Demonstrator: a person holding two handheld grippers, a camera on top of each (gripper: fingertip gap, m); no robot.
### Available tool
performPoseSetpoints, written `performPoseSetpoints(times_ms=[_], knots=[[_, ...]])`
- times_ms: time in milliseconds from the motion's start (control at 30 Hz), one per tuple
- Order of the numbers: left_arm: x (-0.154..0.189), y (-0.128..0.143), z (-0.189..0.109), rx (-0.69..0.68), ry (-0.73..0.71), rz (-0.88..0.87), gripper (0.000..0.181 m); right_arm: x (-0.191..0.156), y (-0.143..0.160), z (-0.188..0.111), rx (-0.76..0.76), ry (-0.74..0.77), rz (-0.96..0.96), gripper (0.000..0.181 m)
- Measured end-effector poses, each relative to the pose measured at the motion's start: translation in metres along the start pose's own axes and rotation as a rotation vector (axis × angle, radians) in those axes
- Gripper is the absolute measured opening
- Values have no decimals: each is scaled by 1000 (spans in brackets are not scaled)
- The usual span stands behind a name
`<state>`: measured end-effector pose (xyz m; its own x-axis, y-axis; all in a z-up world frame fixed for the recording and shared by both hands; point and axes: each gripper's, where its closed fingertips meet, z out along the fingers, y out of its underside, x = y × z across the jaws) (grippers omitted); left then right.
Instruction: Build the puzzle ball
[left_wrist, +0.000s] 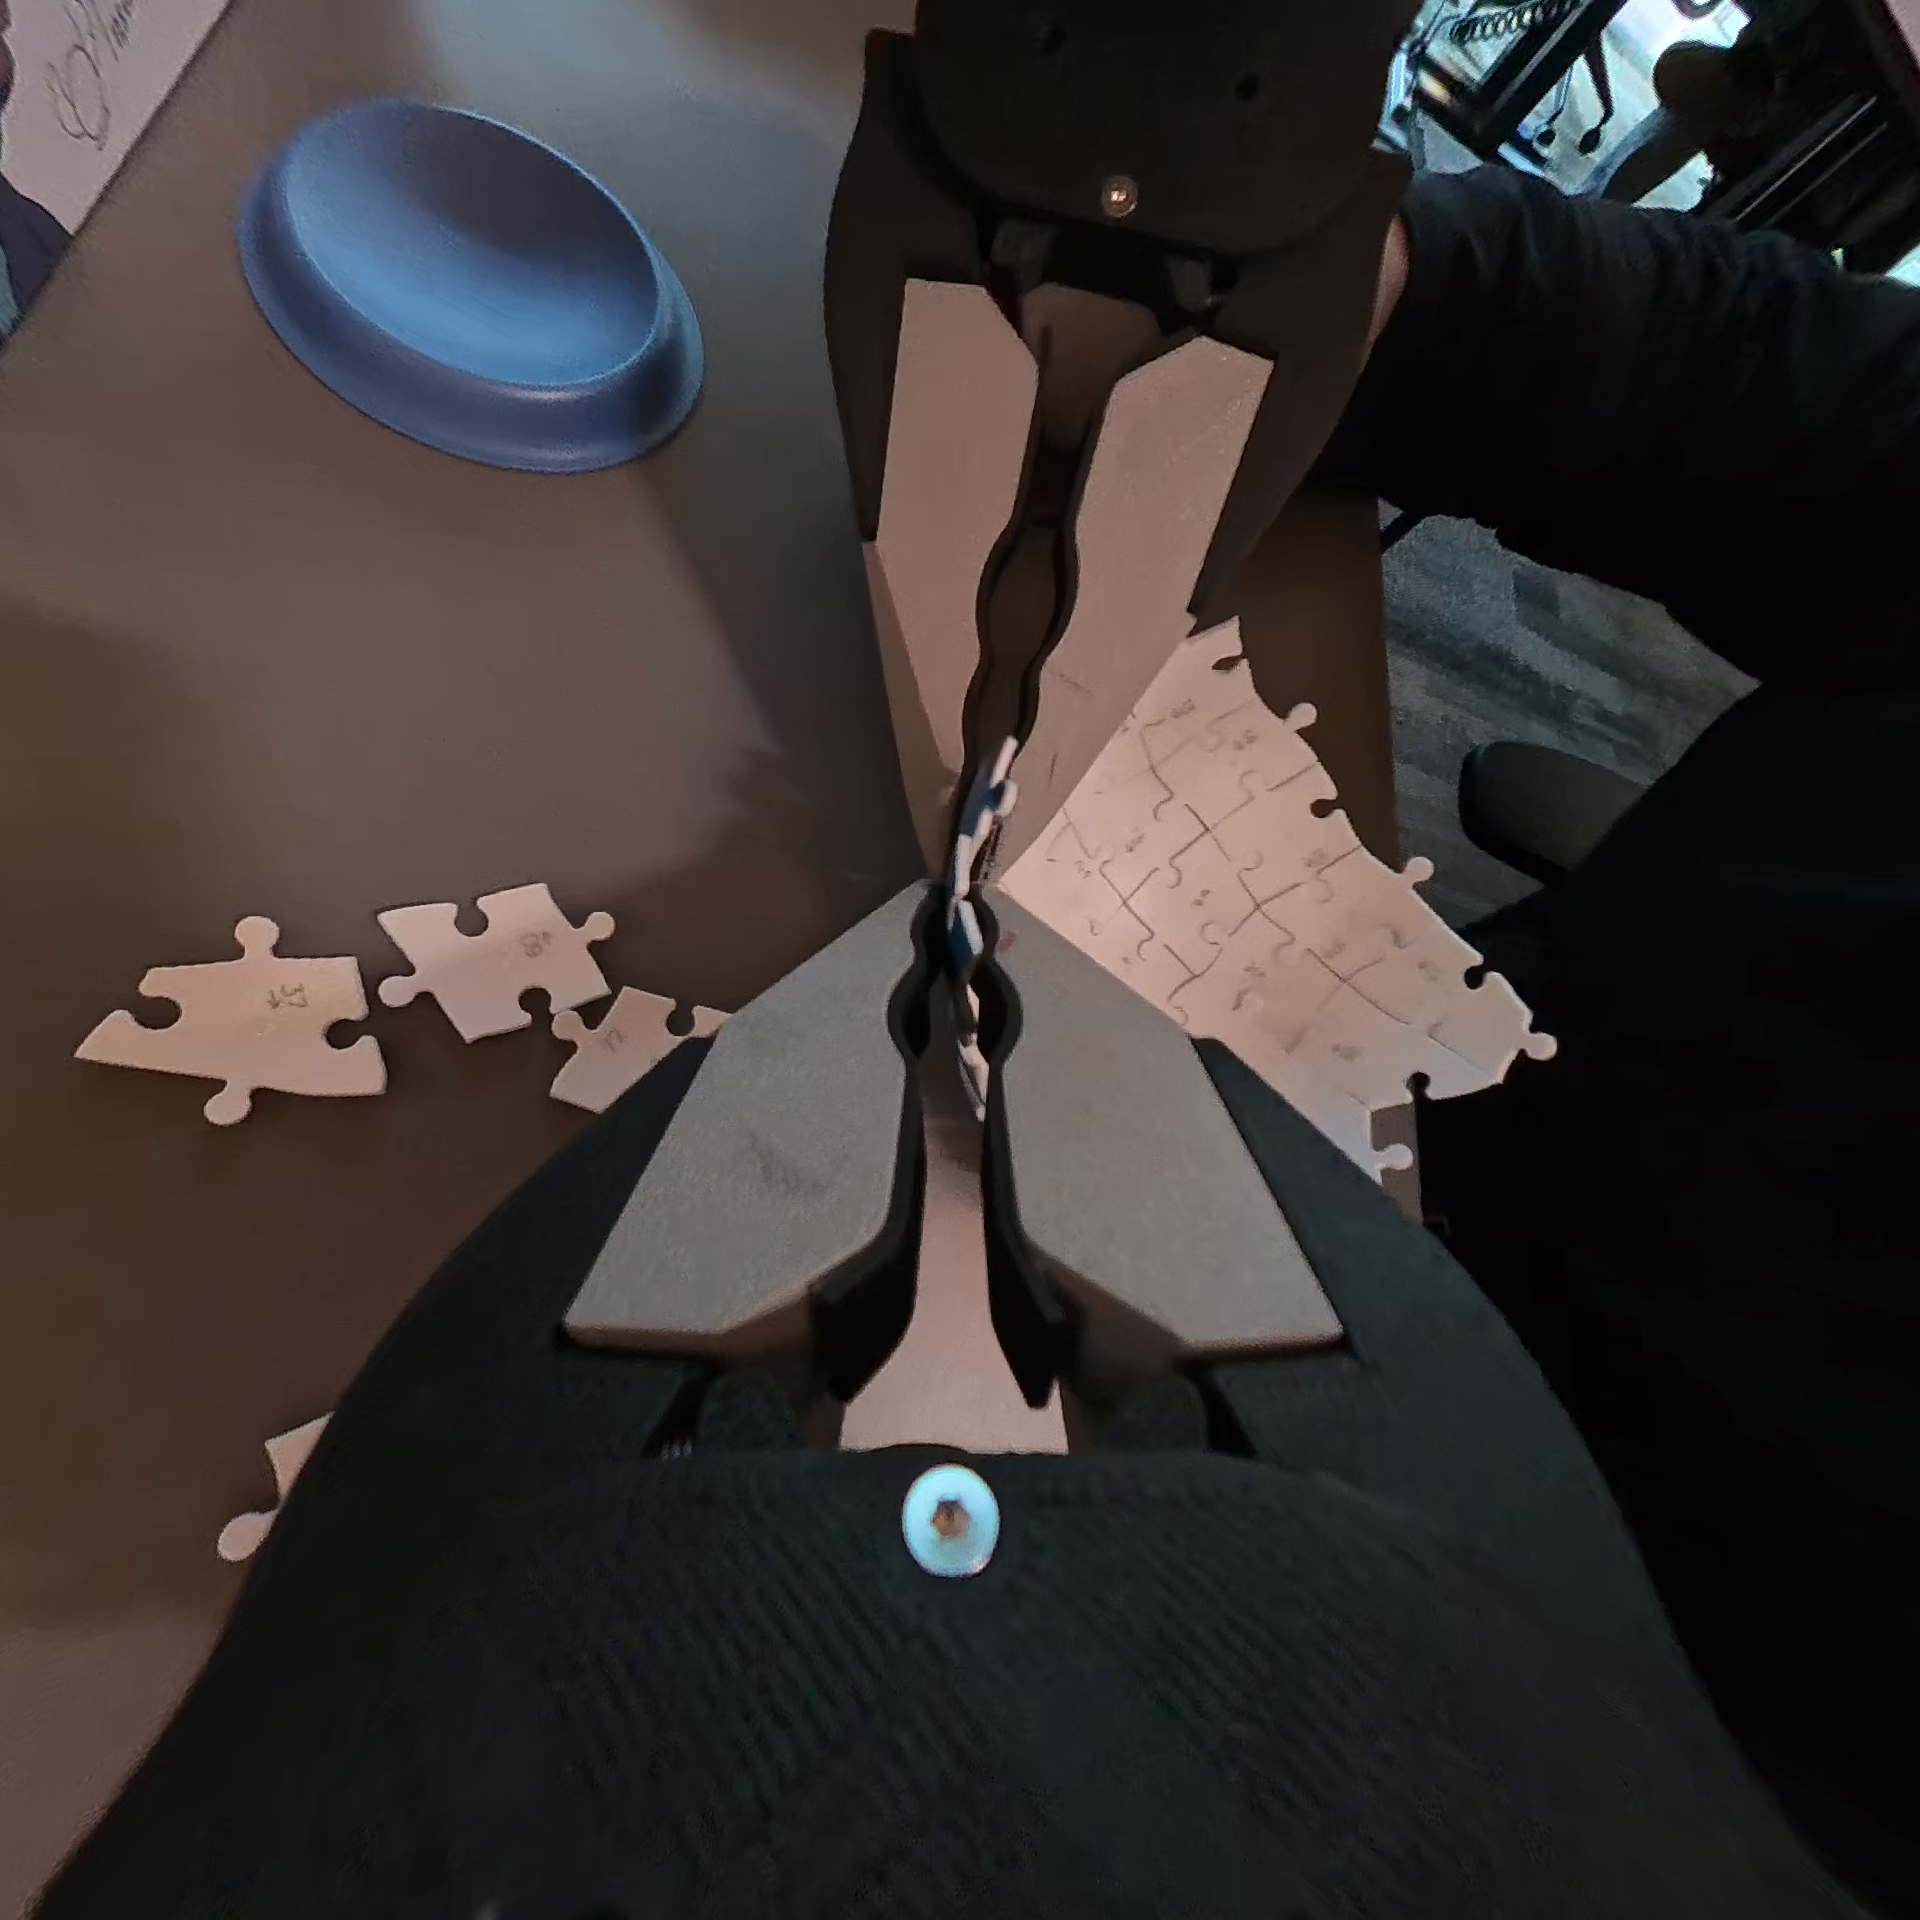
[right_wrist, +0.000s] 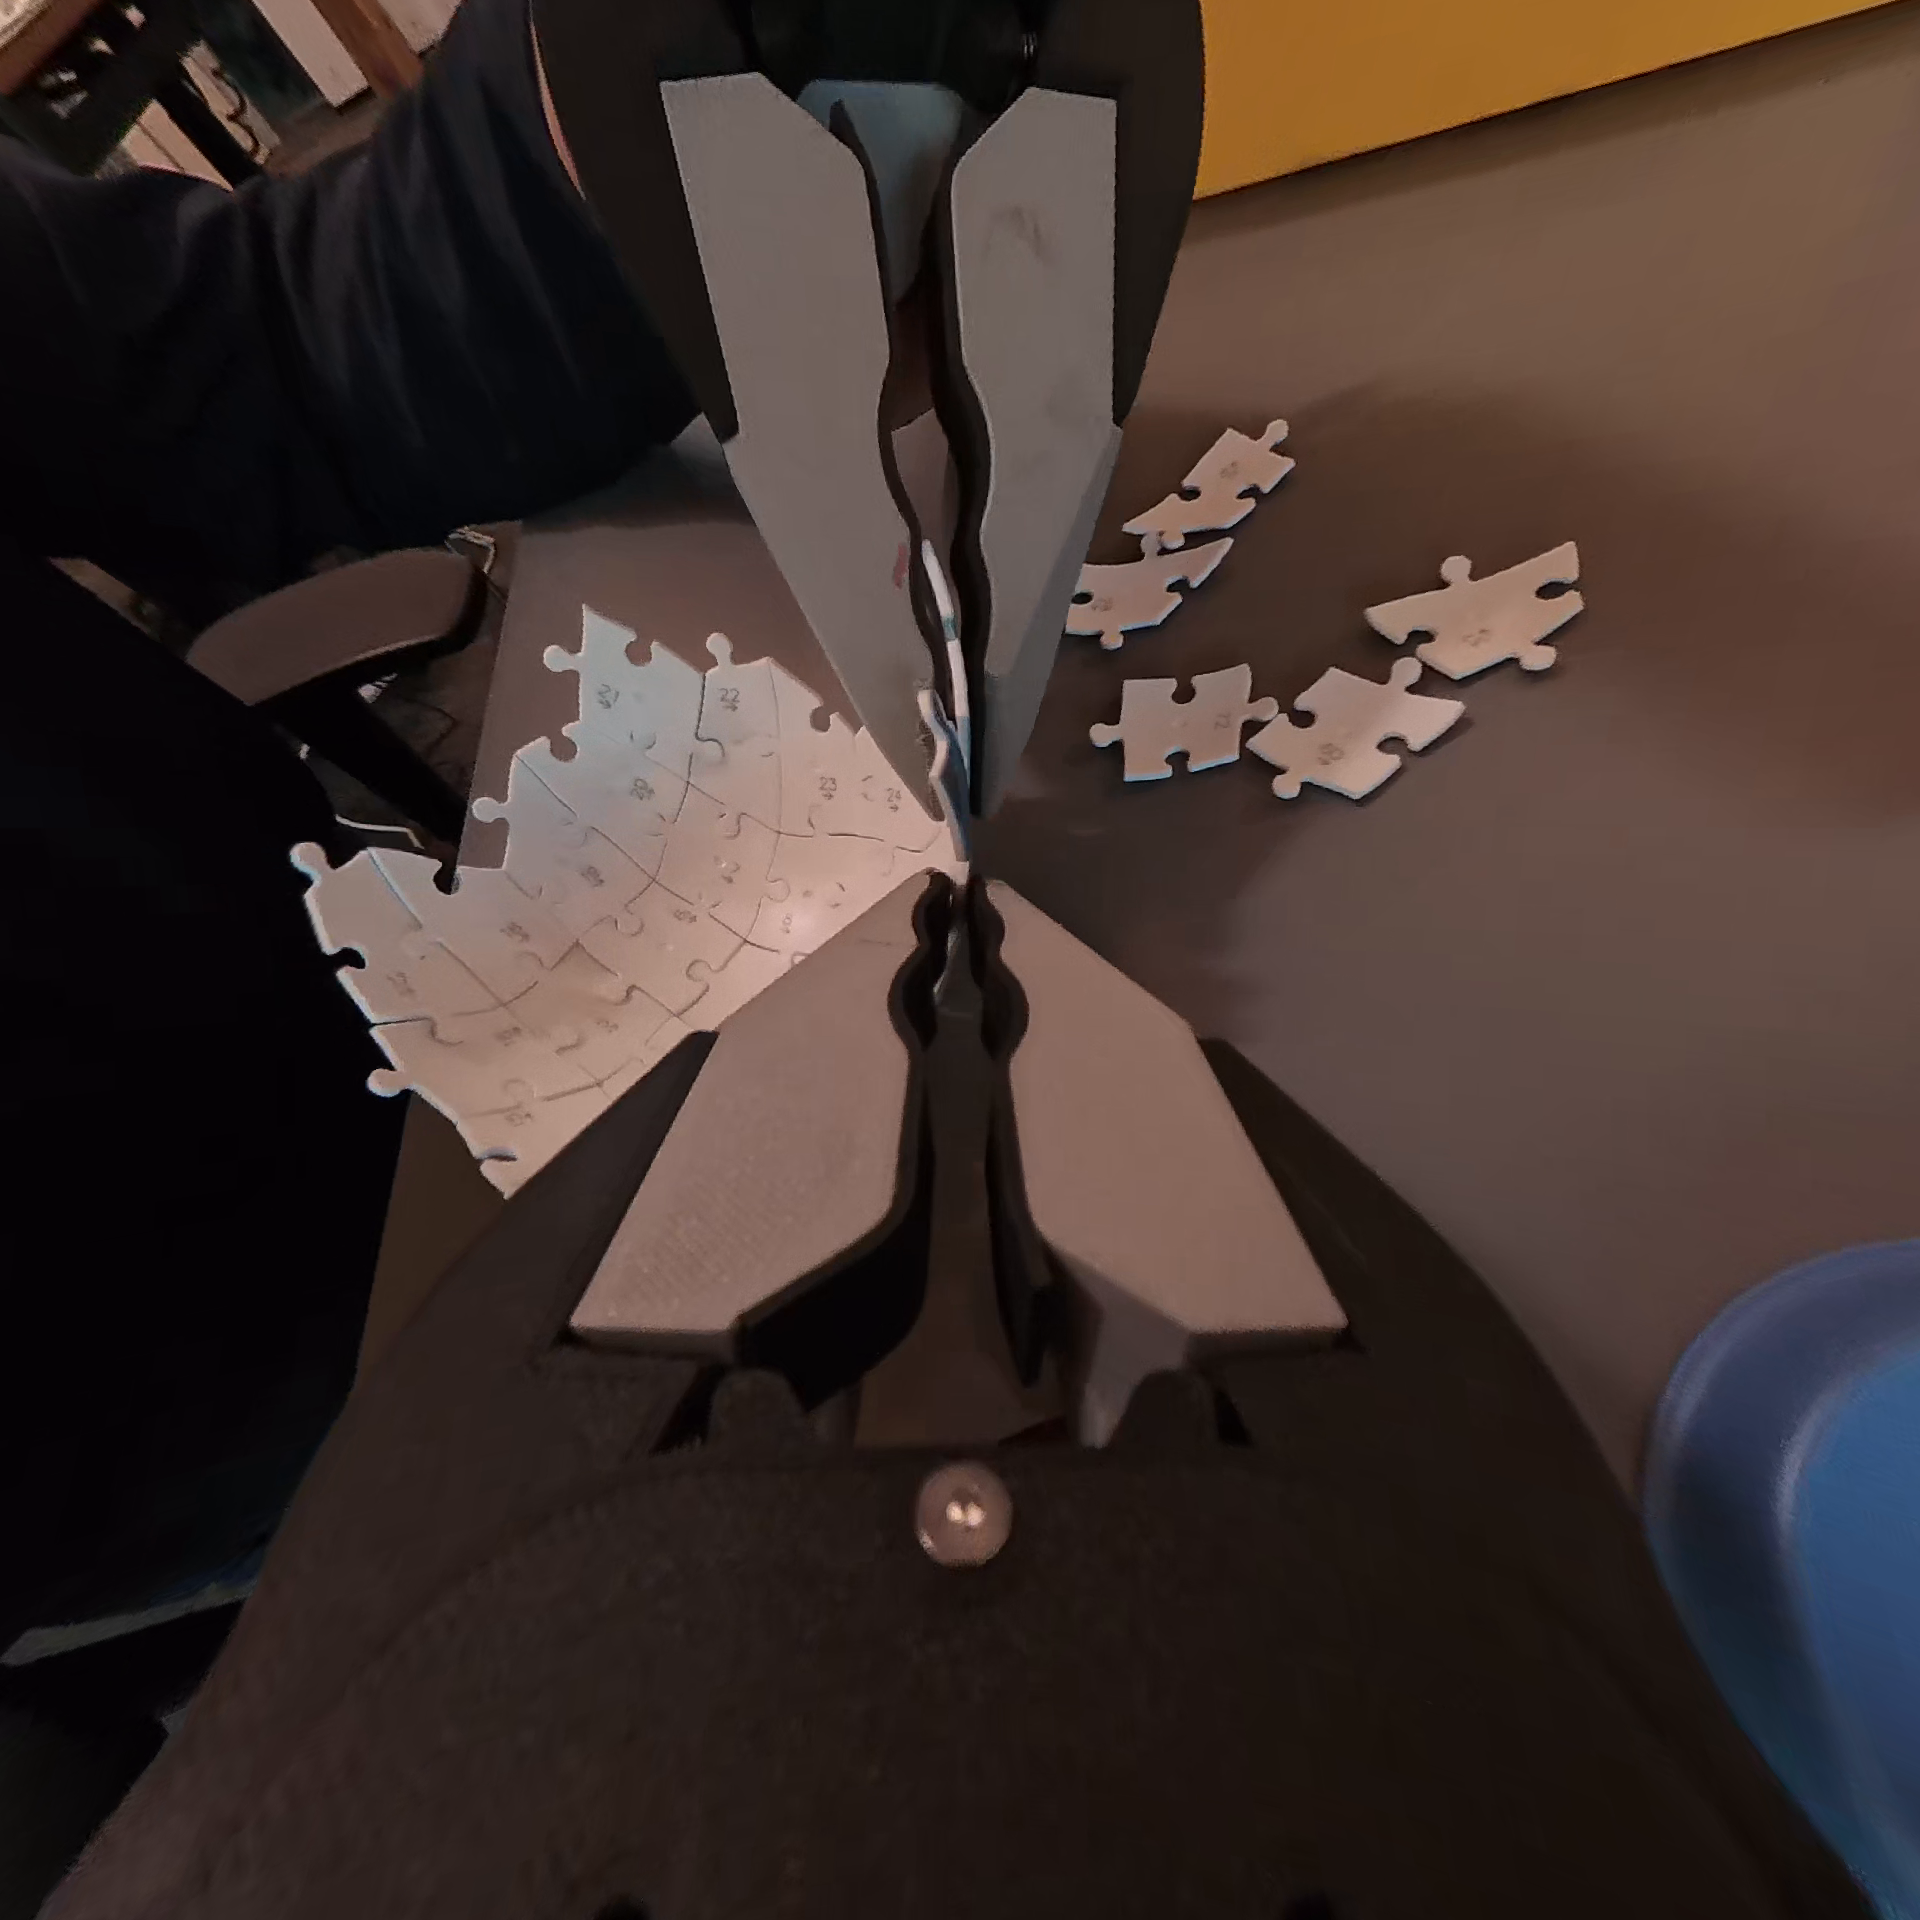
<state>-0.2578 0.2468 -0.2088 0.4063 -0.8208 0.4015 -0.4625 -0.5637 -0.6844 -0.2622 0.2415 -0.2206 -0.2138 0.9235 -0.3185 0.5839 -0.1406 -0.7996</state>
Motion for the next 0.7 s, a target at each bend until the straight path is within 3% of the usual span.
performPoseSetpoints(times_ms=[433,700], knots=[[2,-7,-1,53,-21,19,0,-2,-5,-5,69,-145,229,2],[-1,-15,-7,149,11,-37,0,2,-14,-8,128,-90,194,2]])
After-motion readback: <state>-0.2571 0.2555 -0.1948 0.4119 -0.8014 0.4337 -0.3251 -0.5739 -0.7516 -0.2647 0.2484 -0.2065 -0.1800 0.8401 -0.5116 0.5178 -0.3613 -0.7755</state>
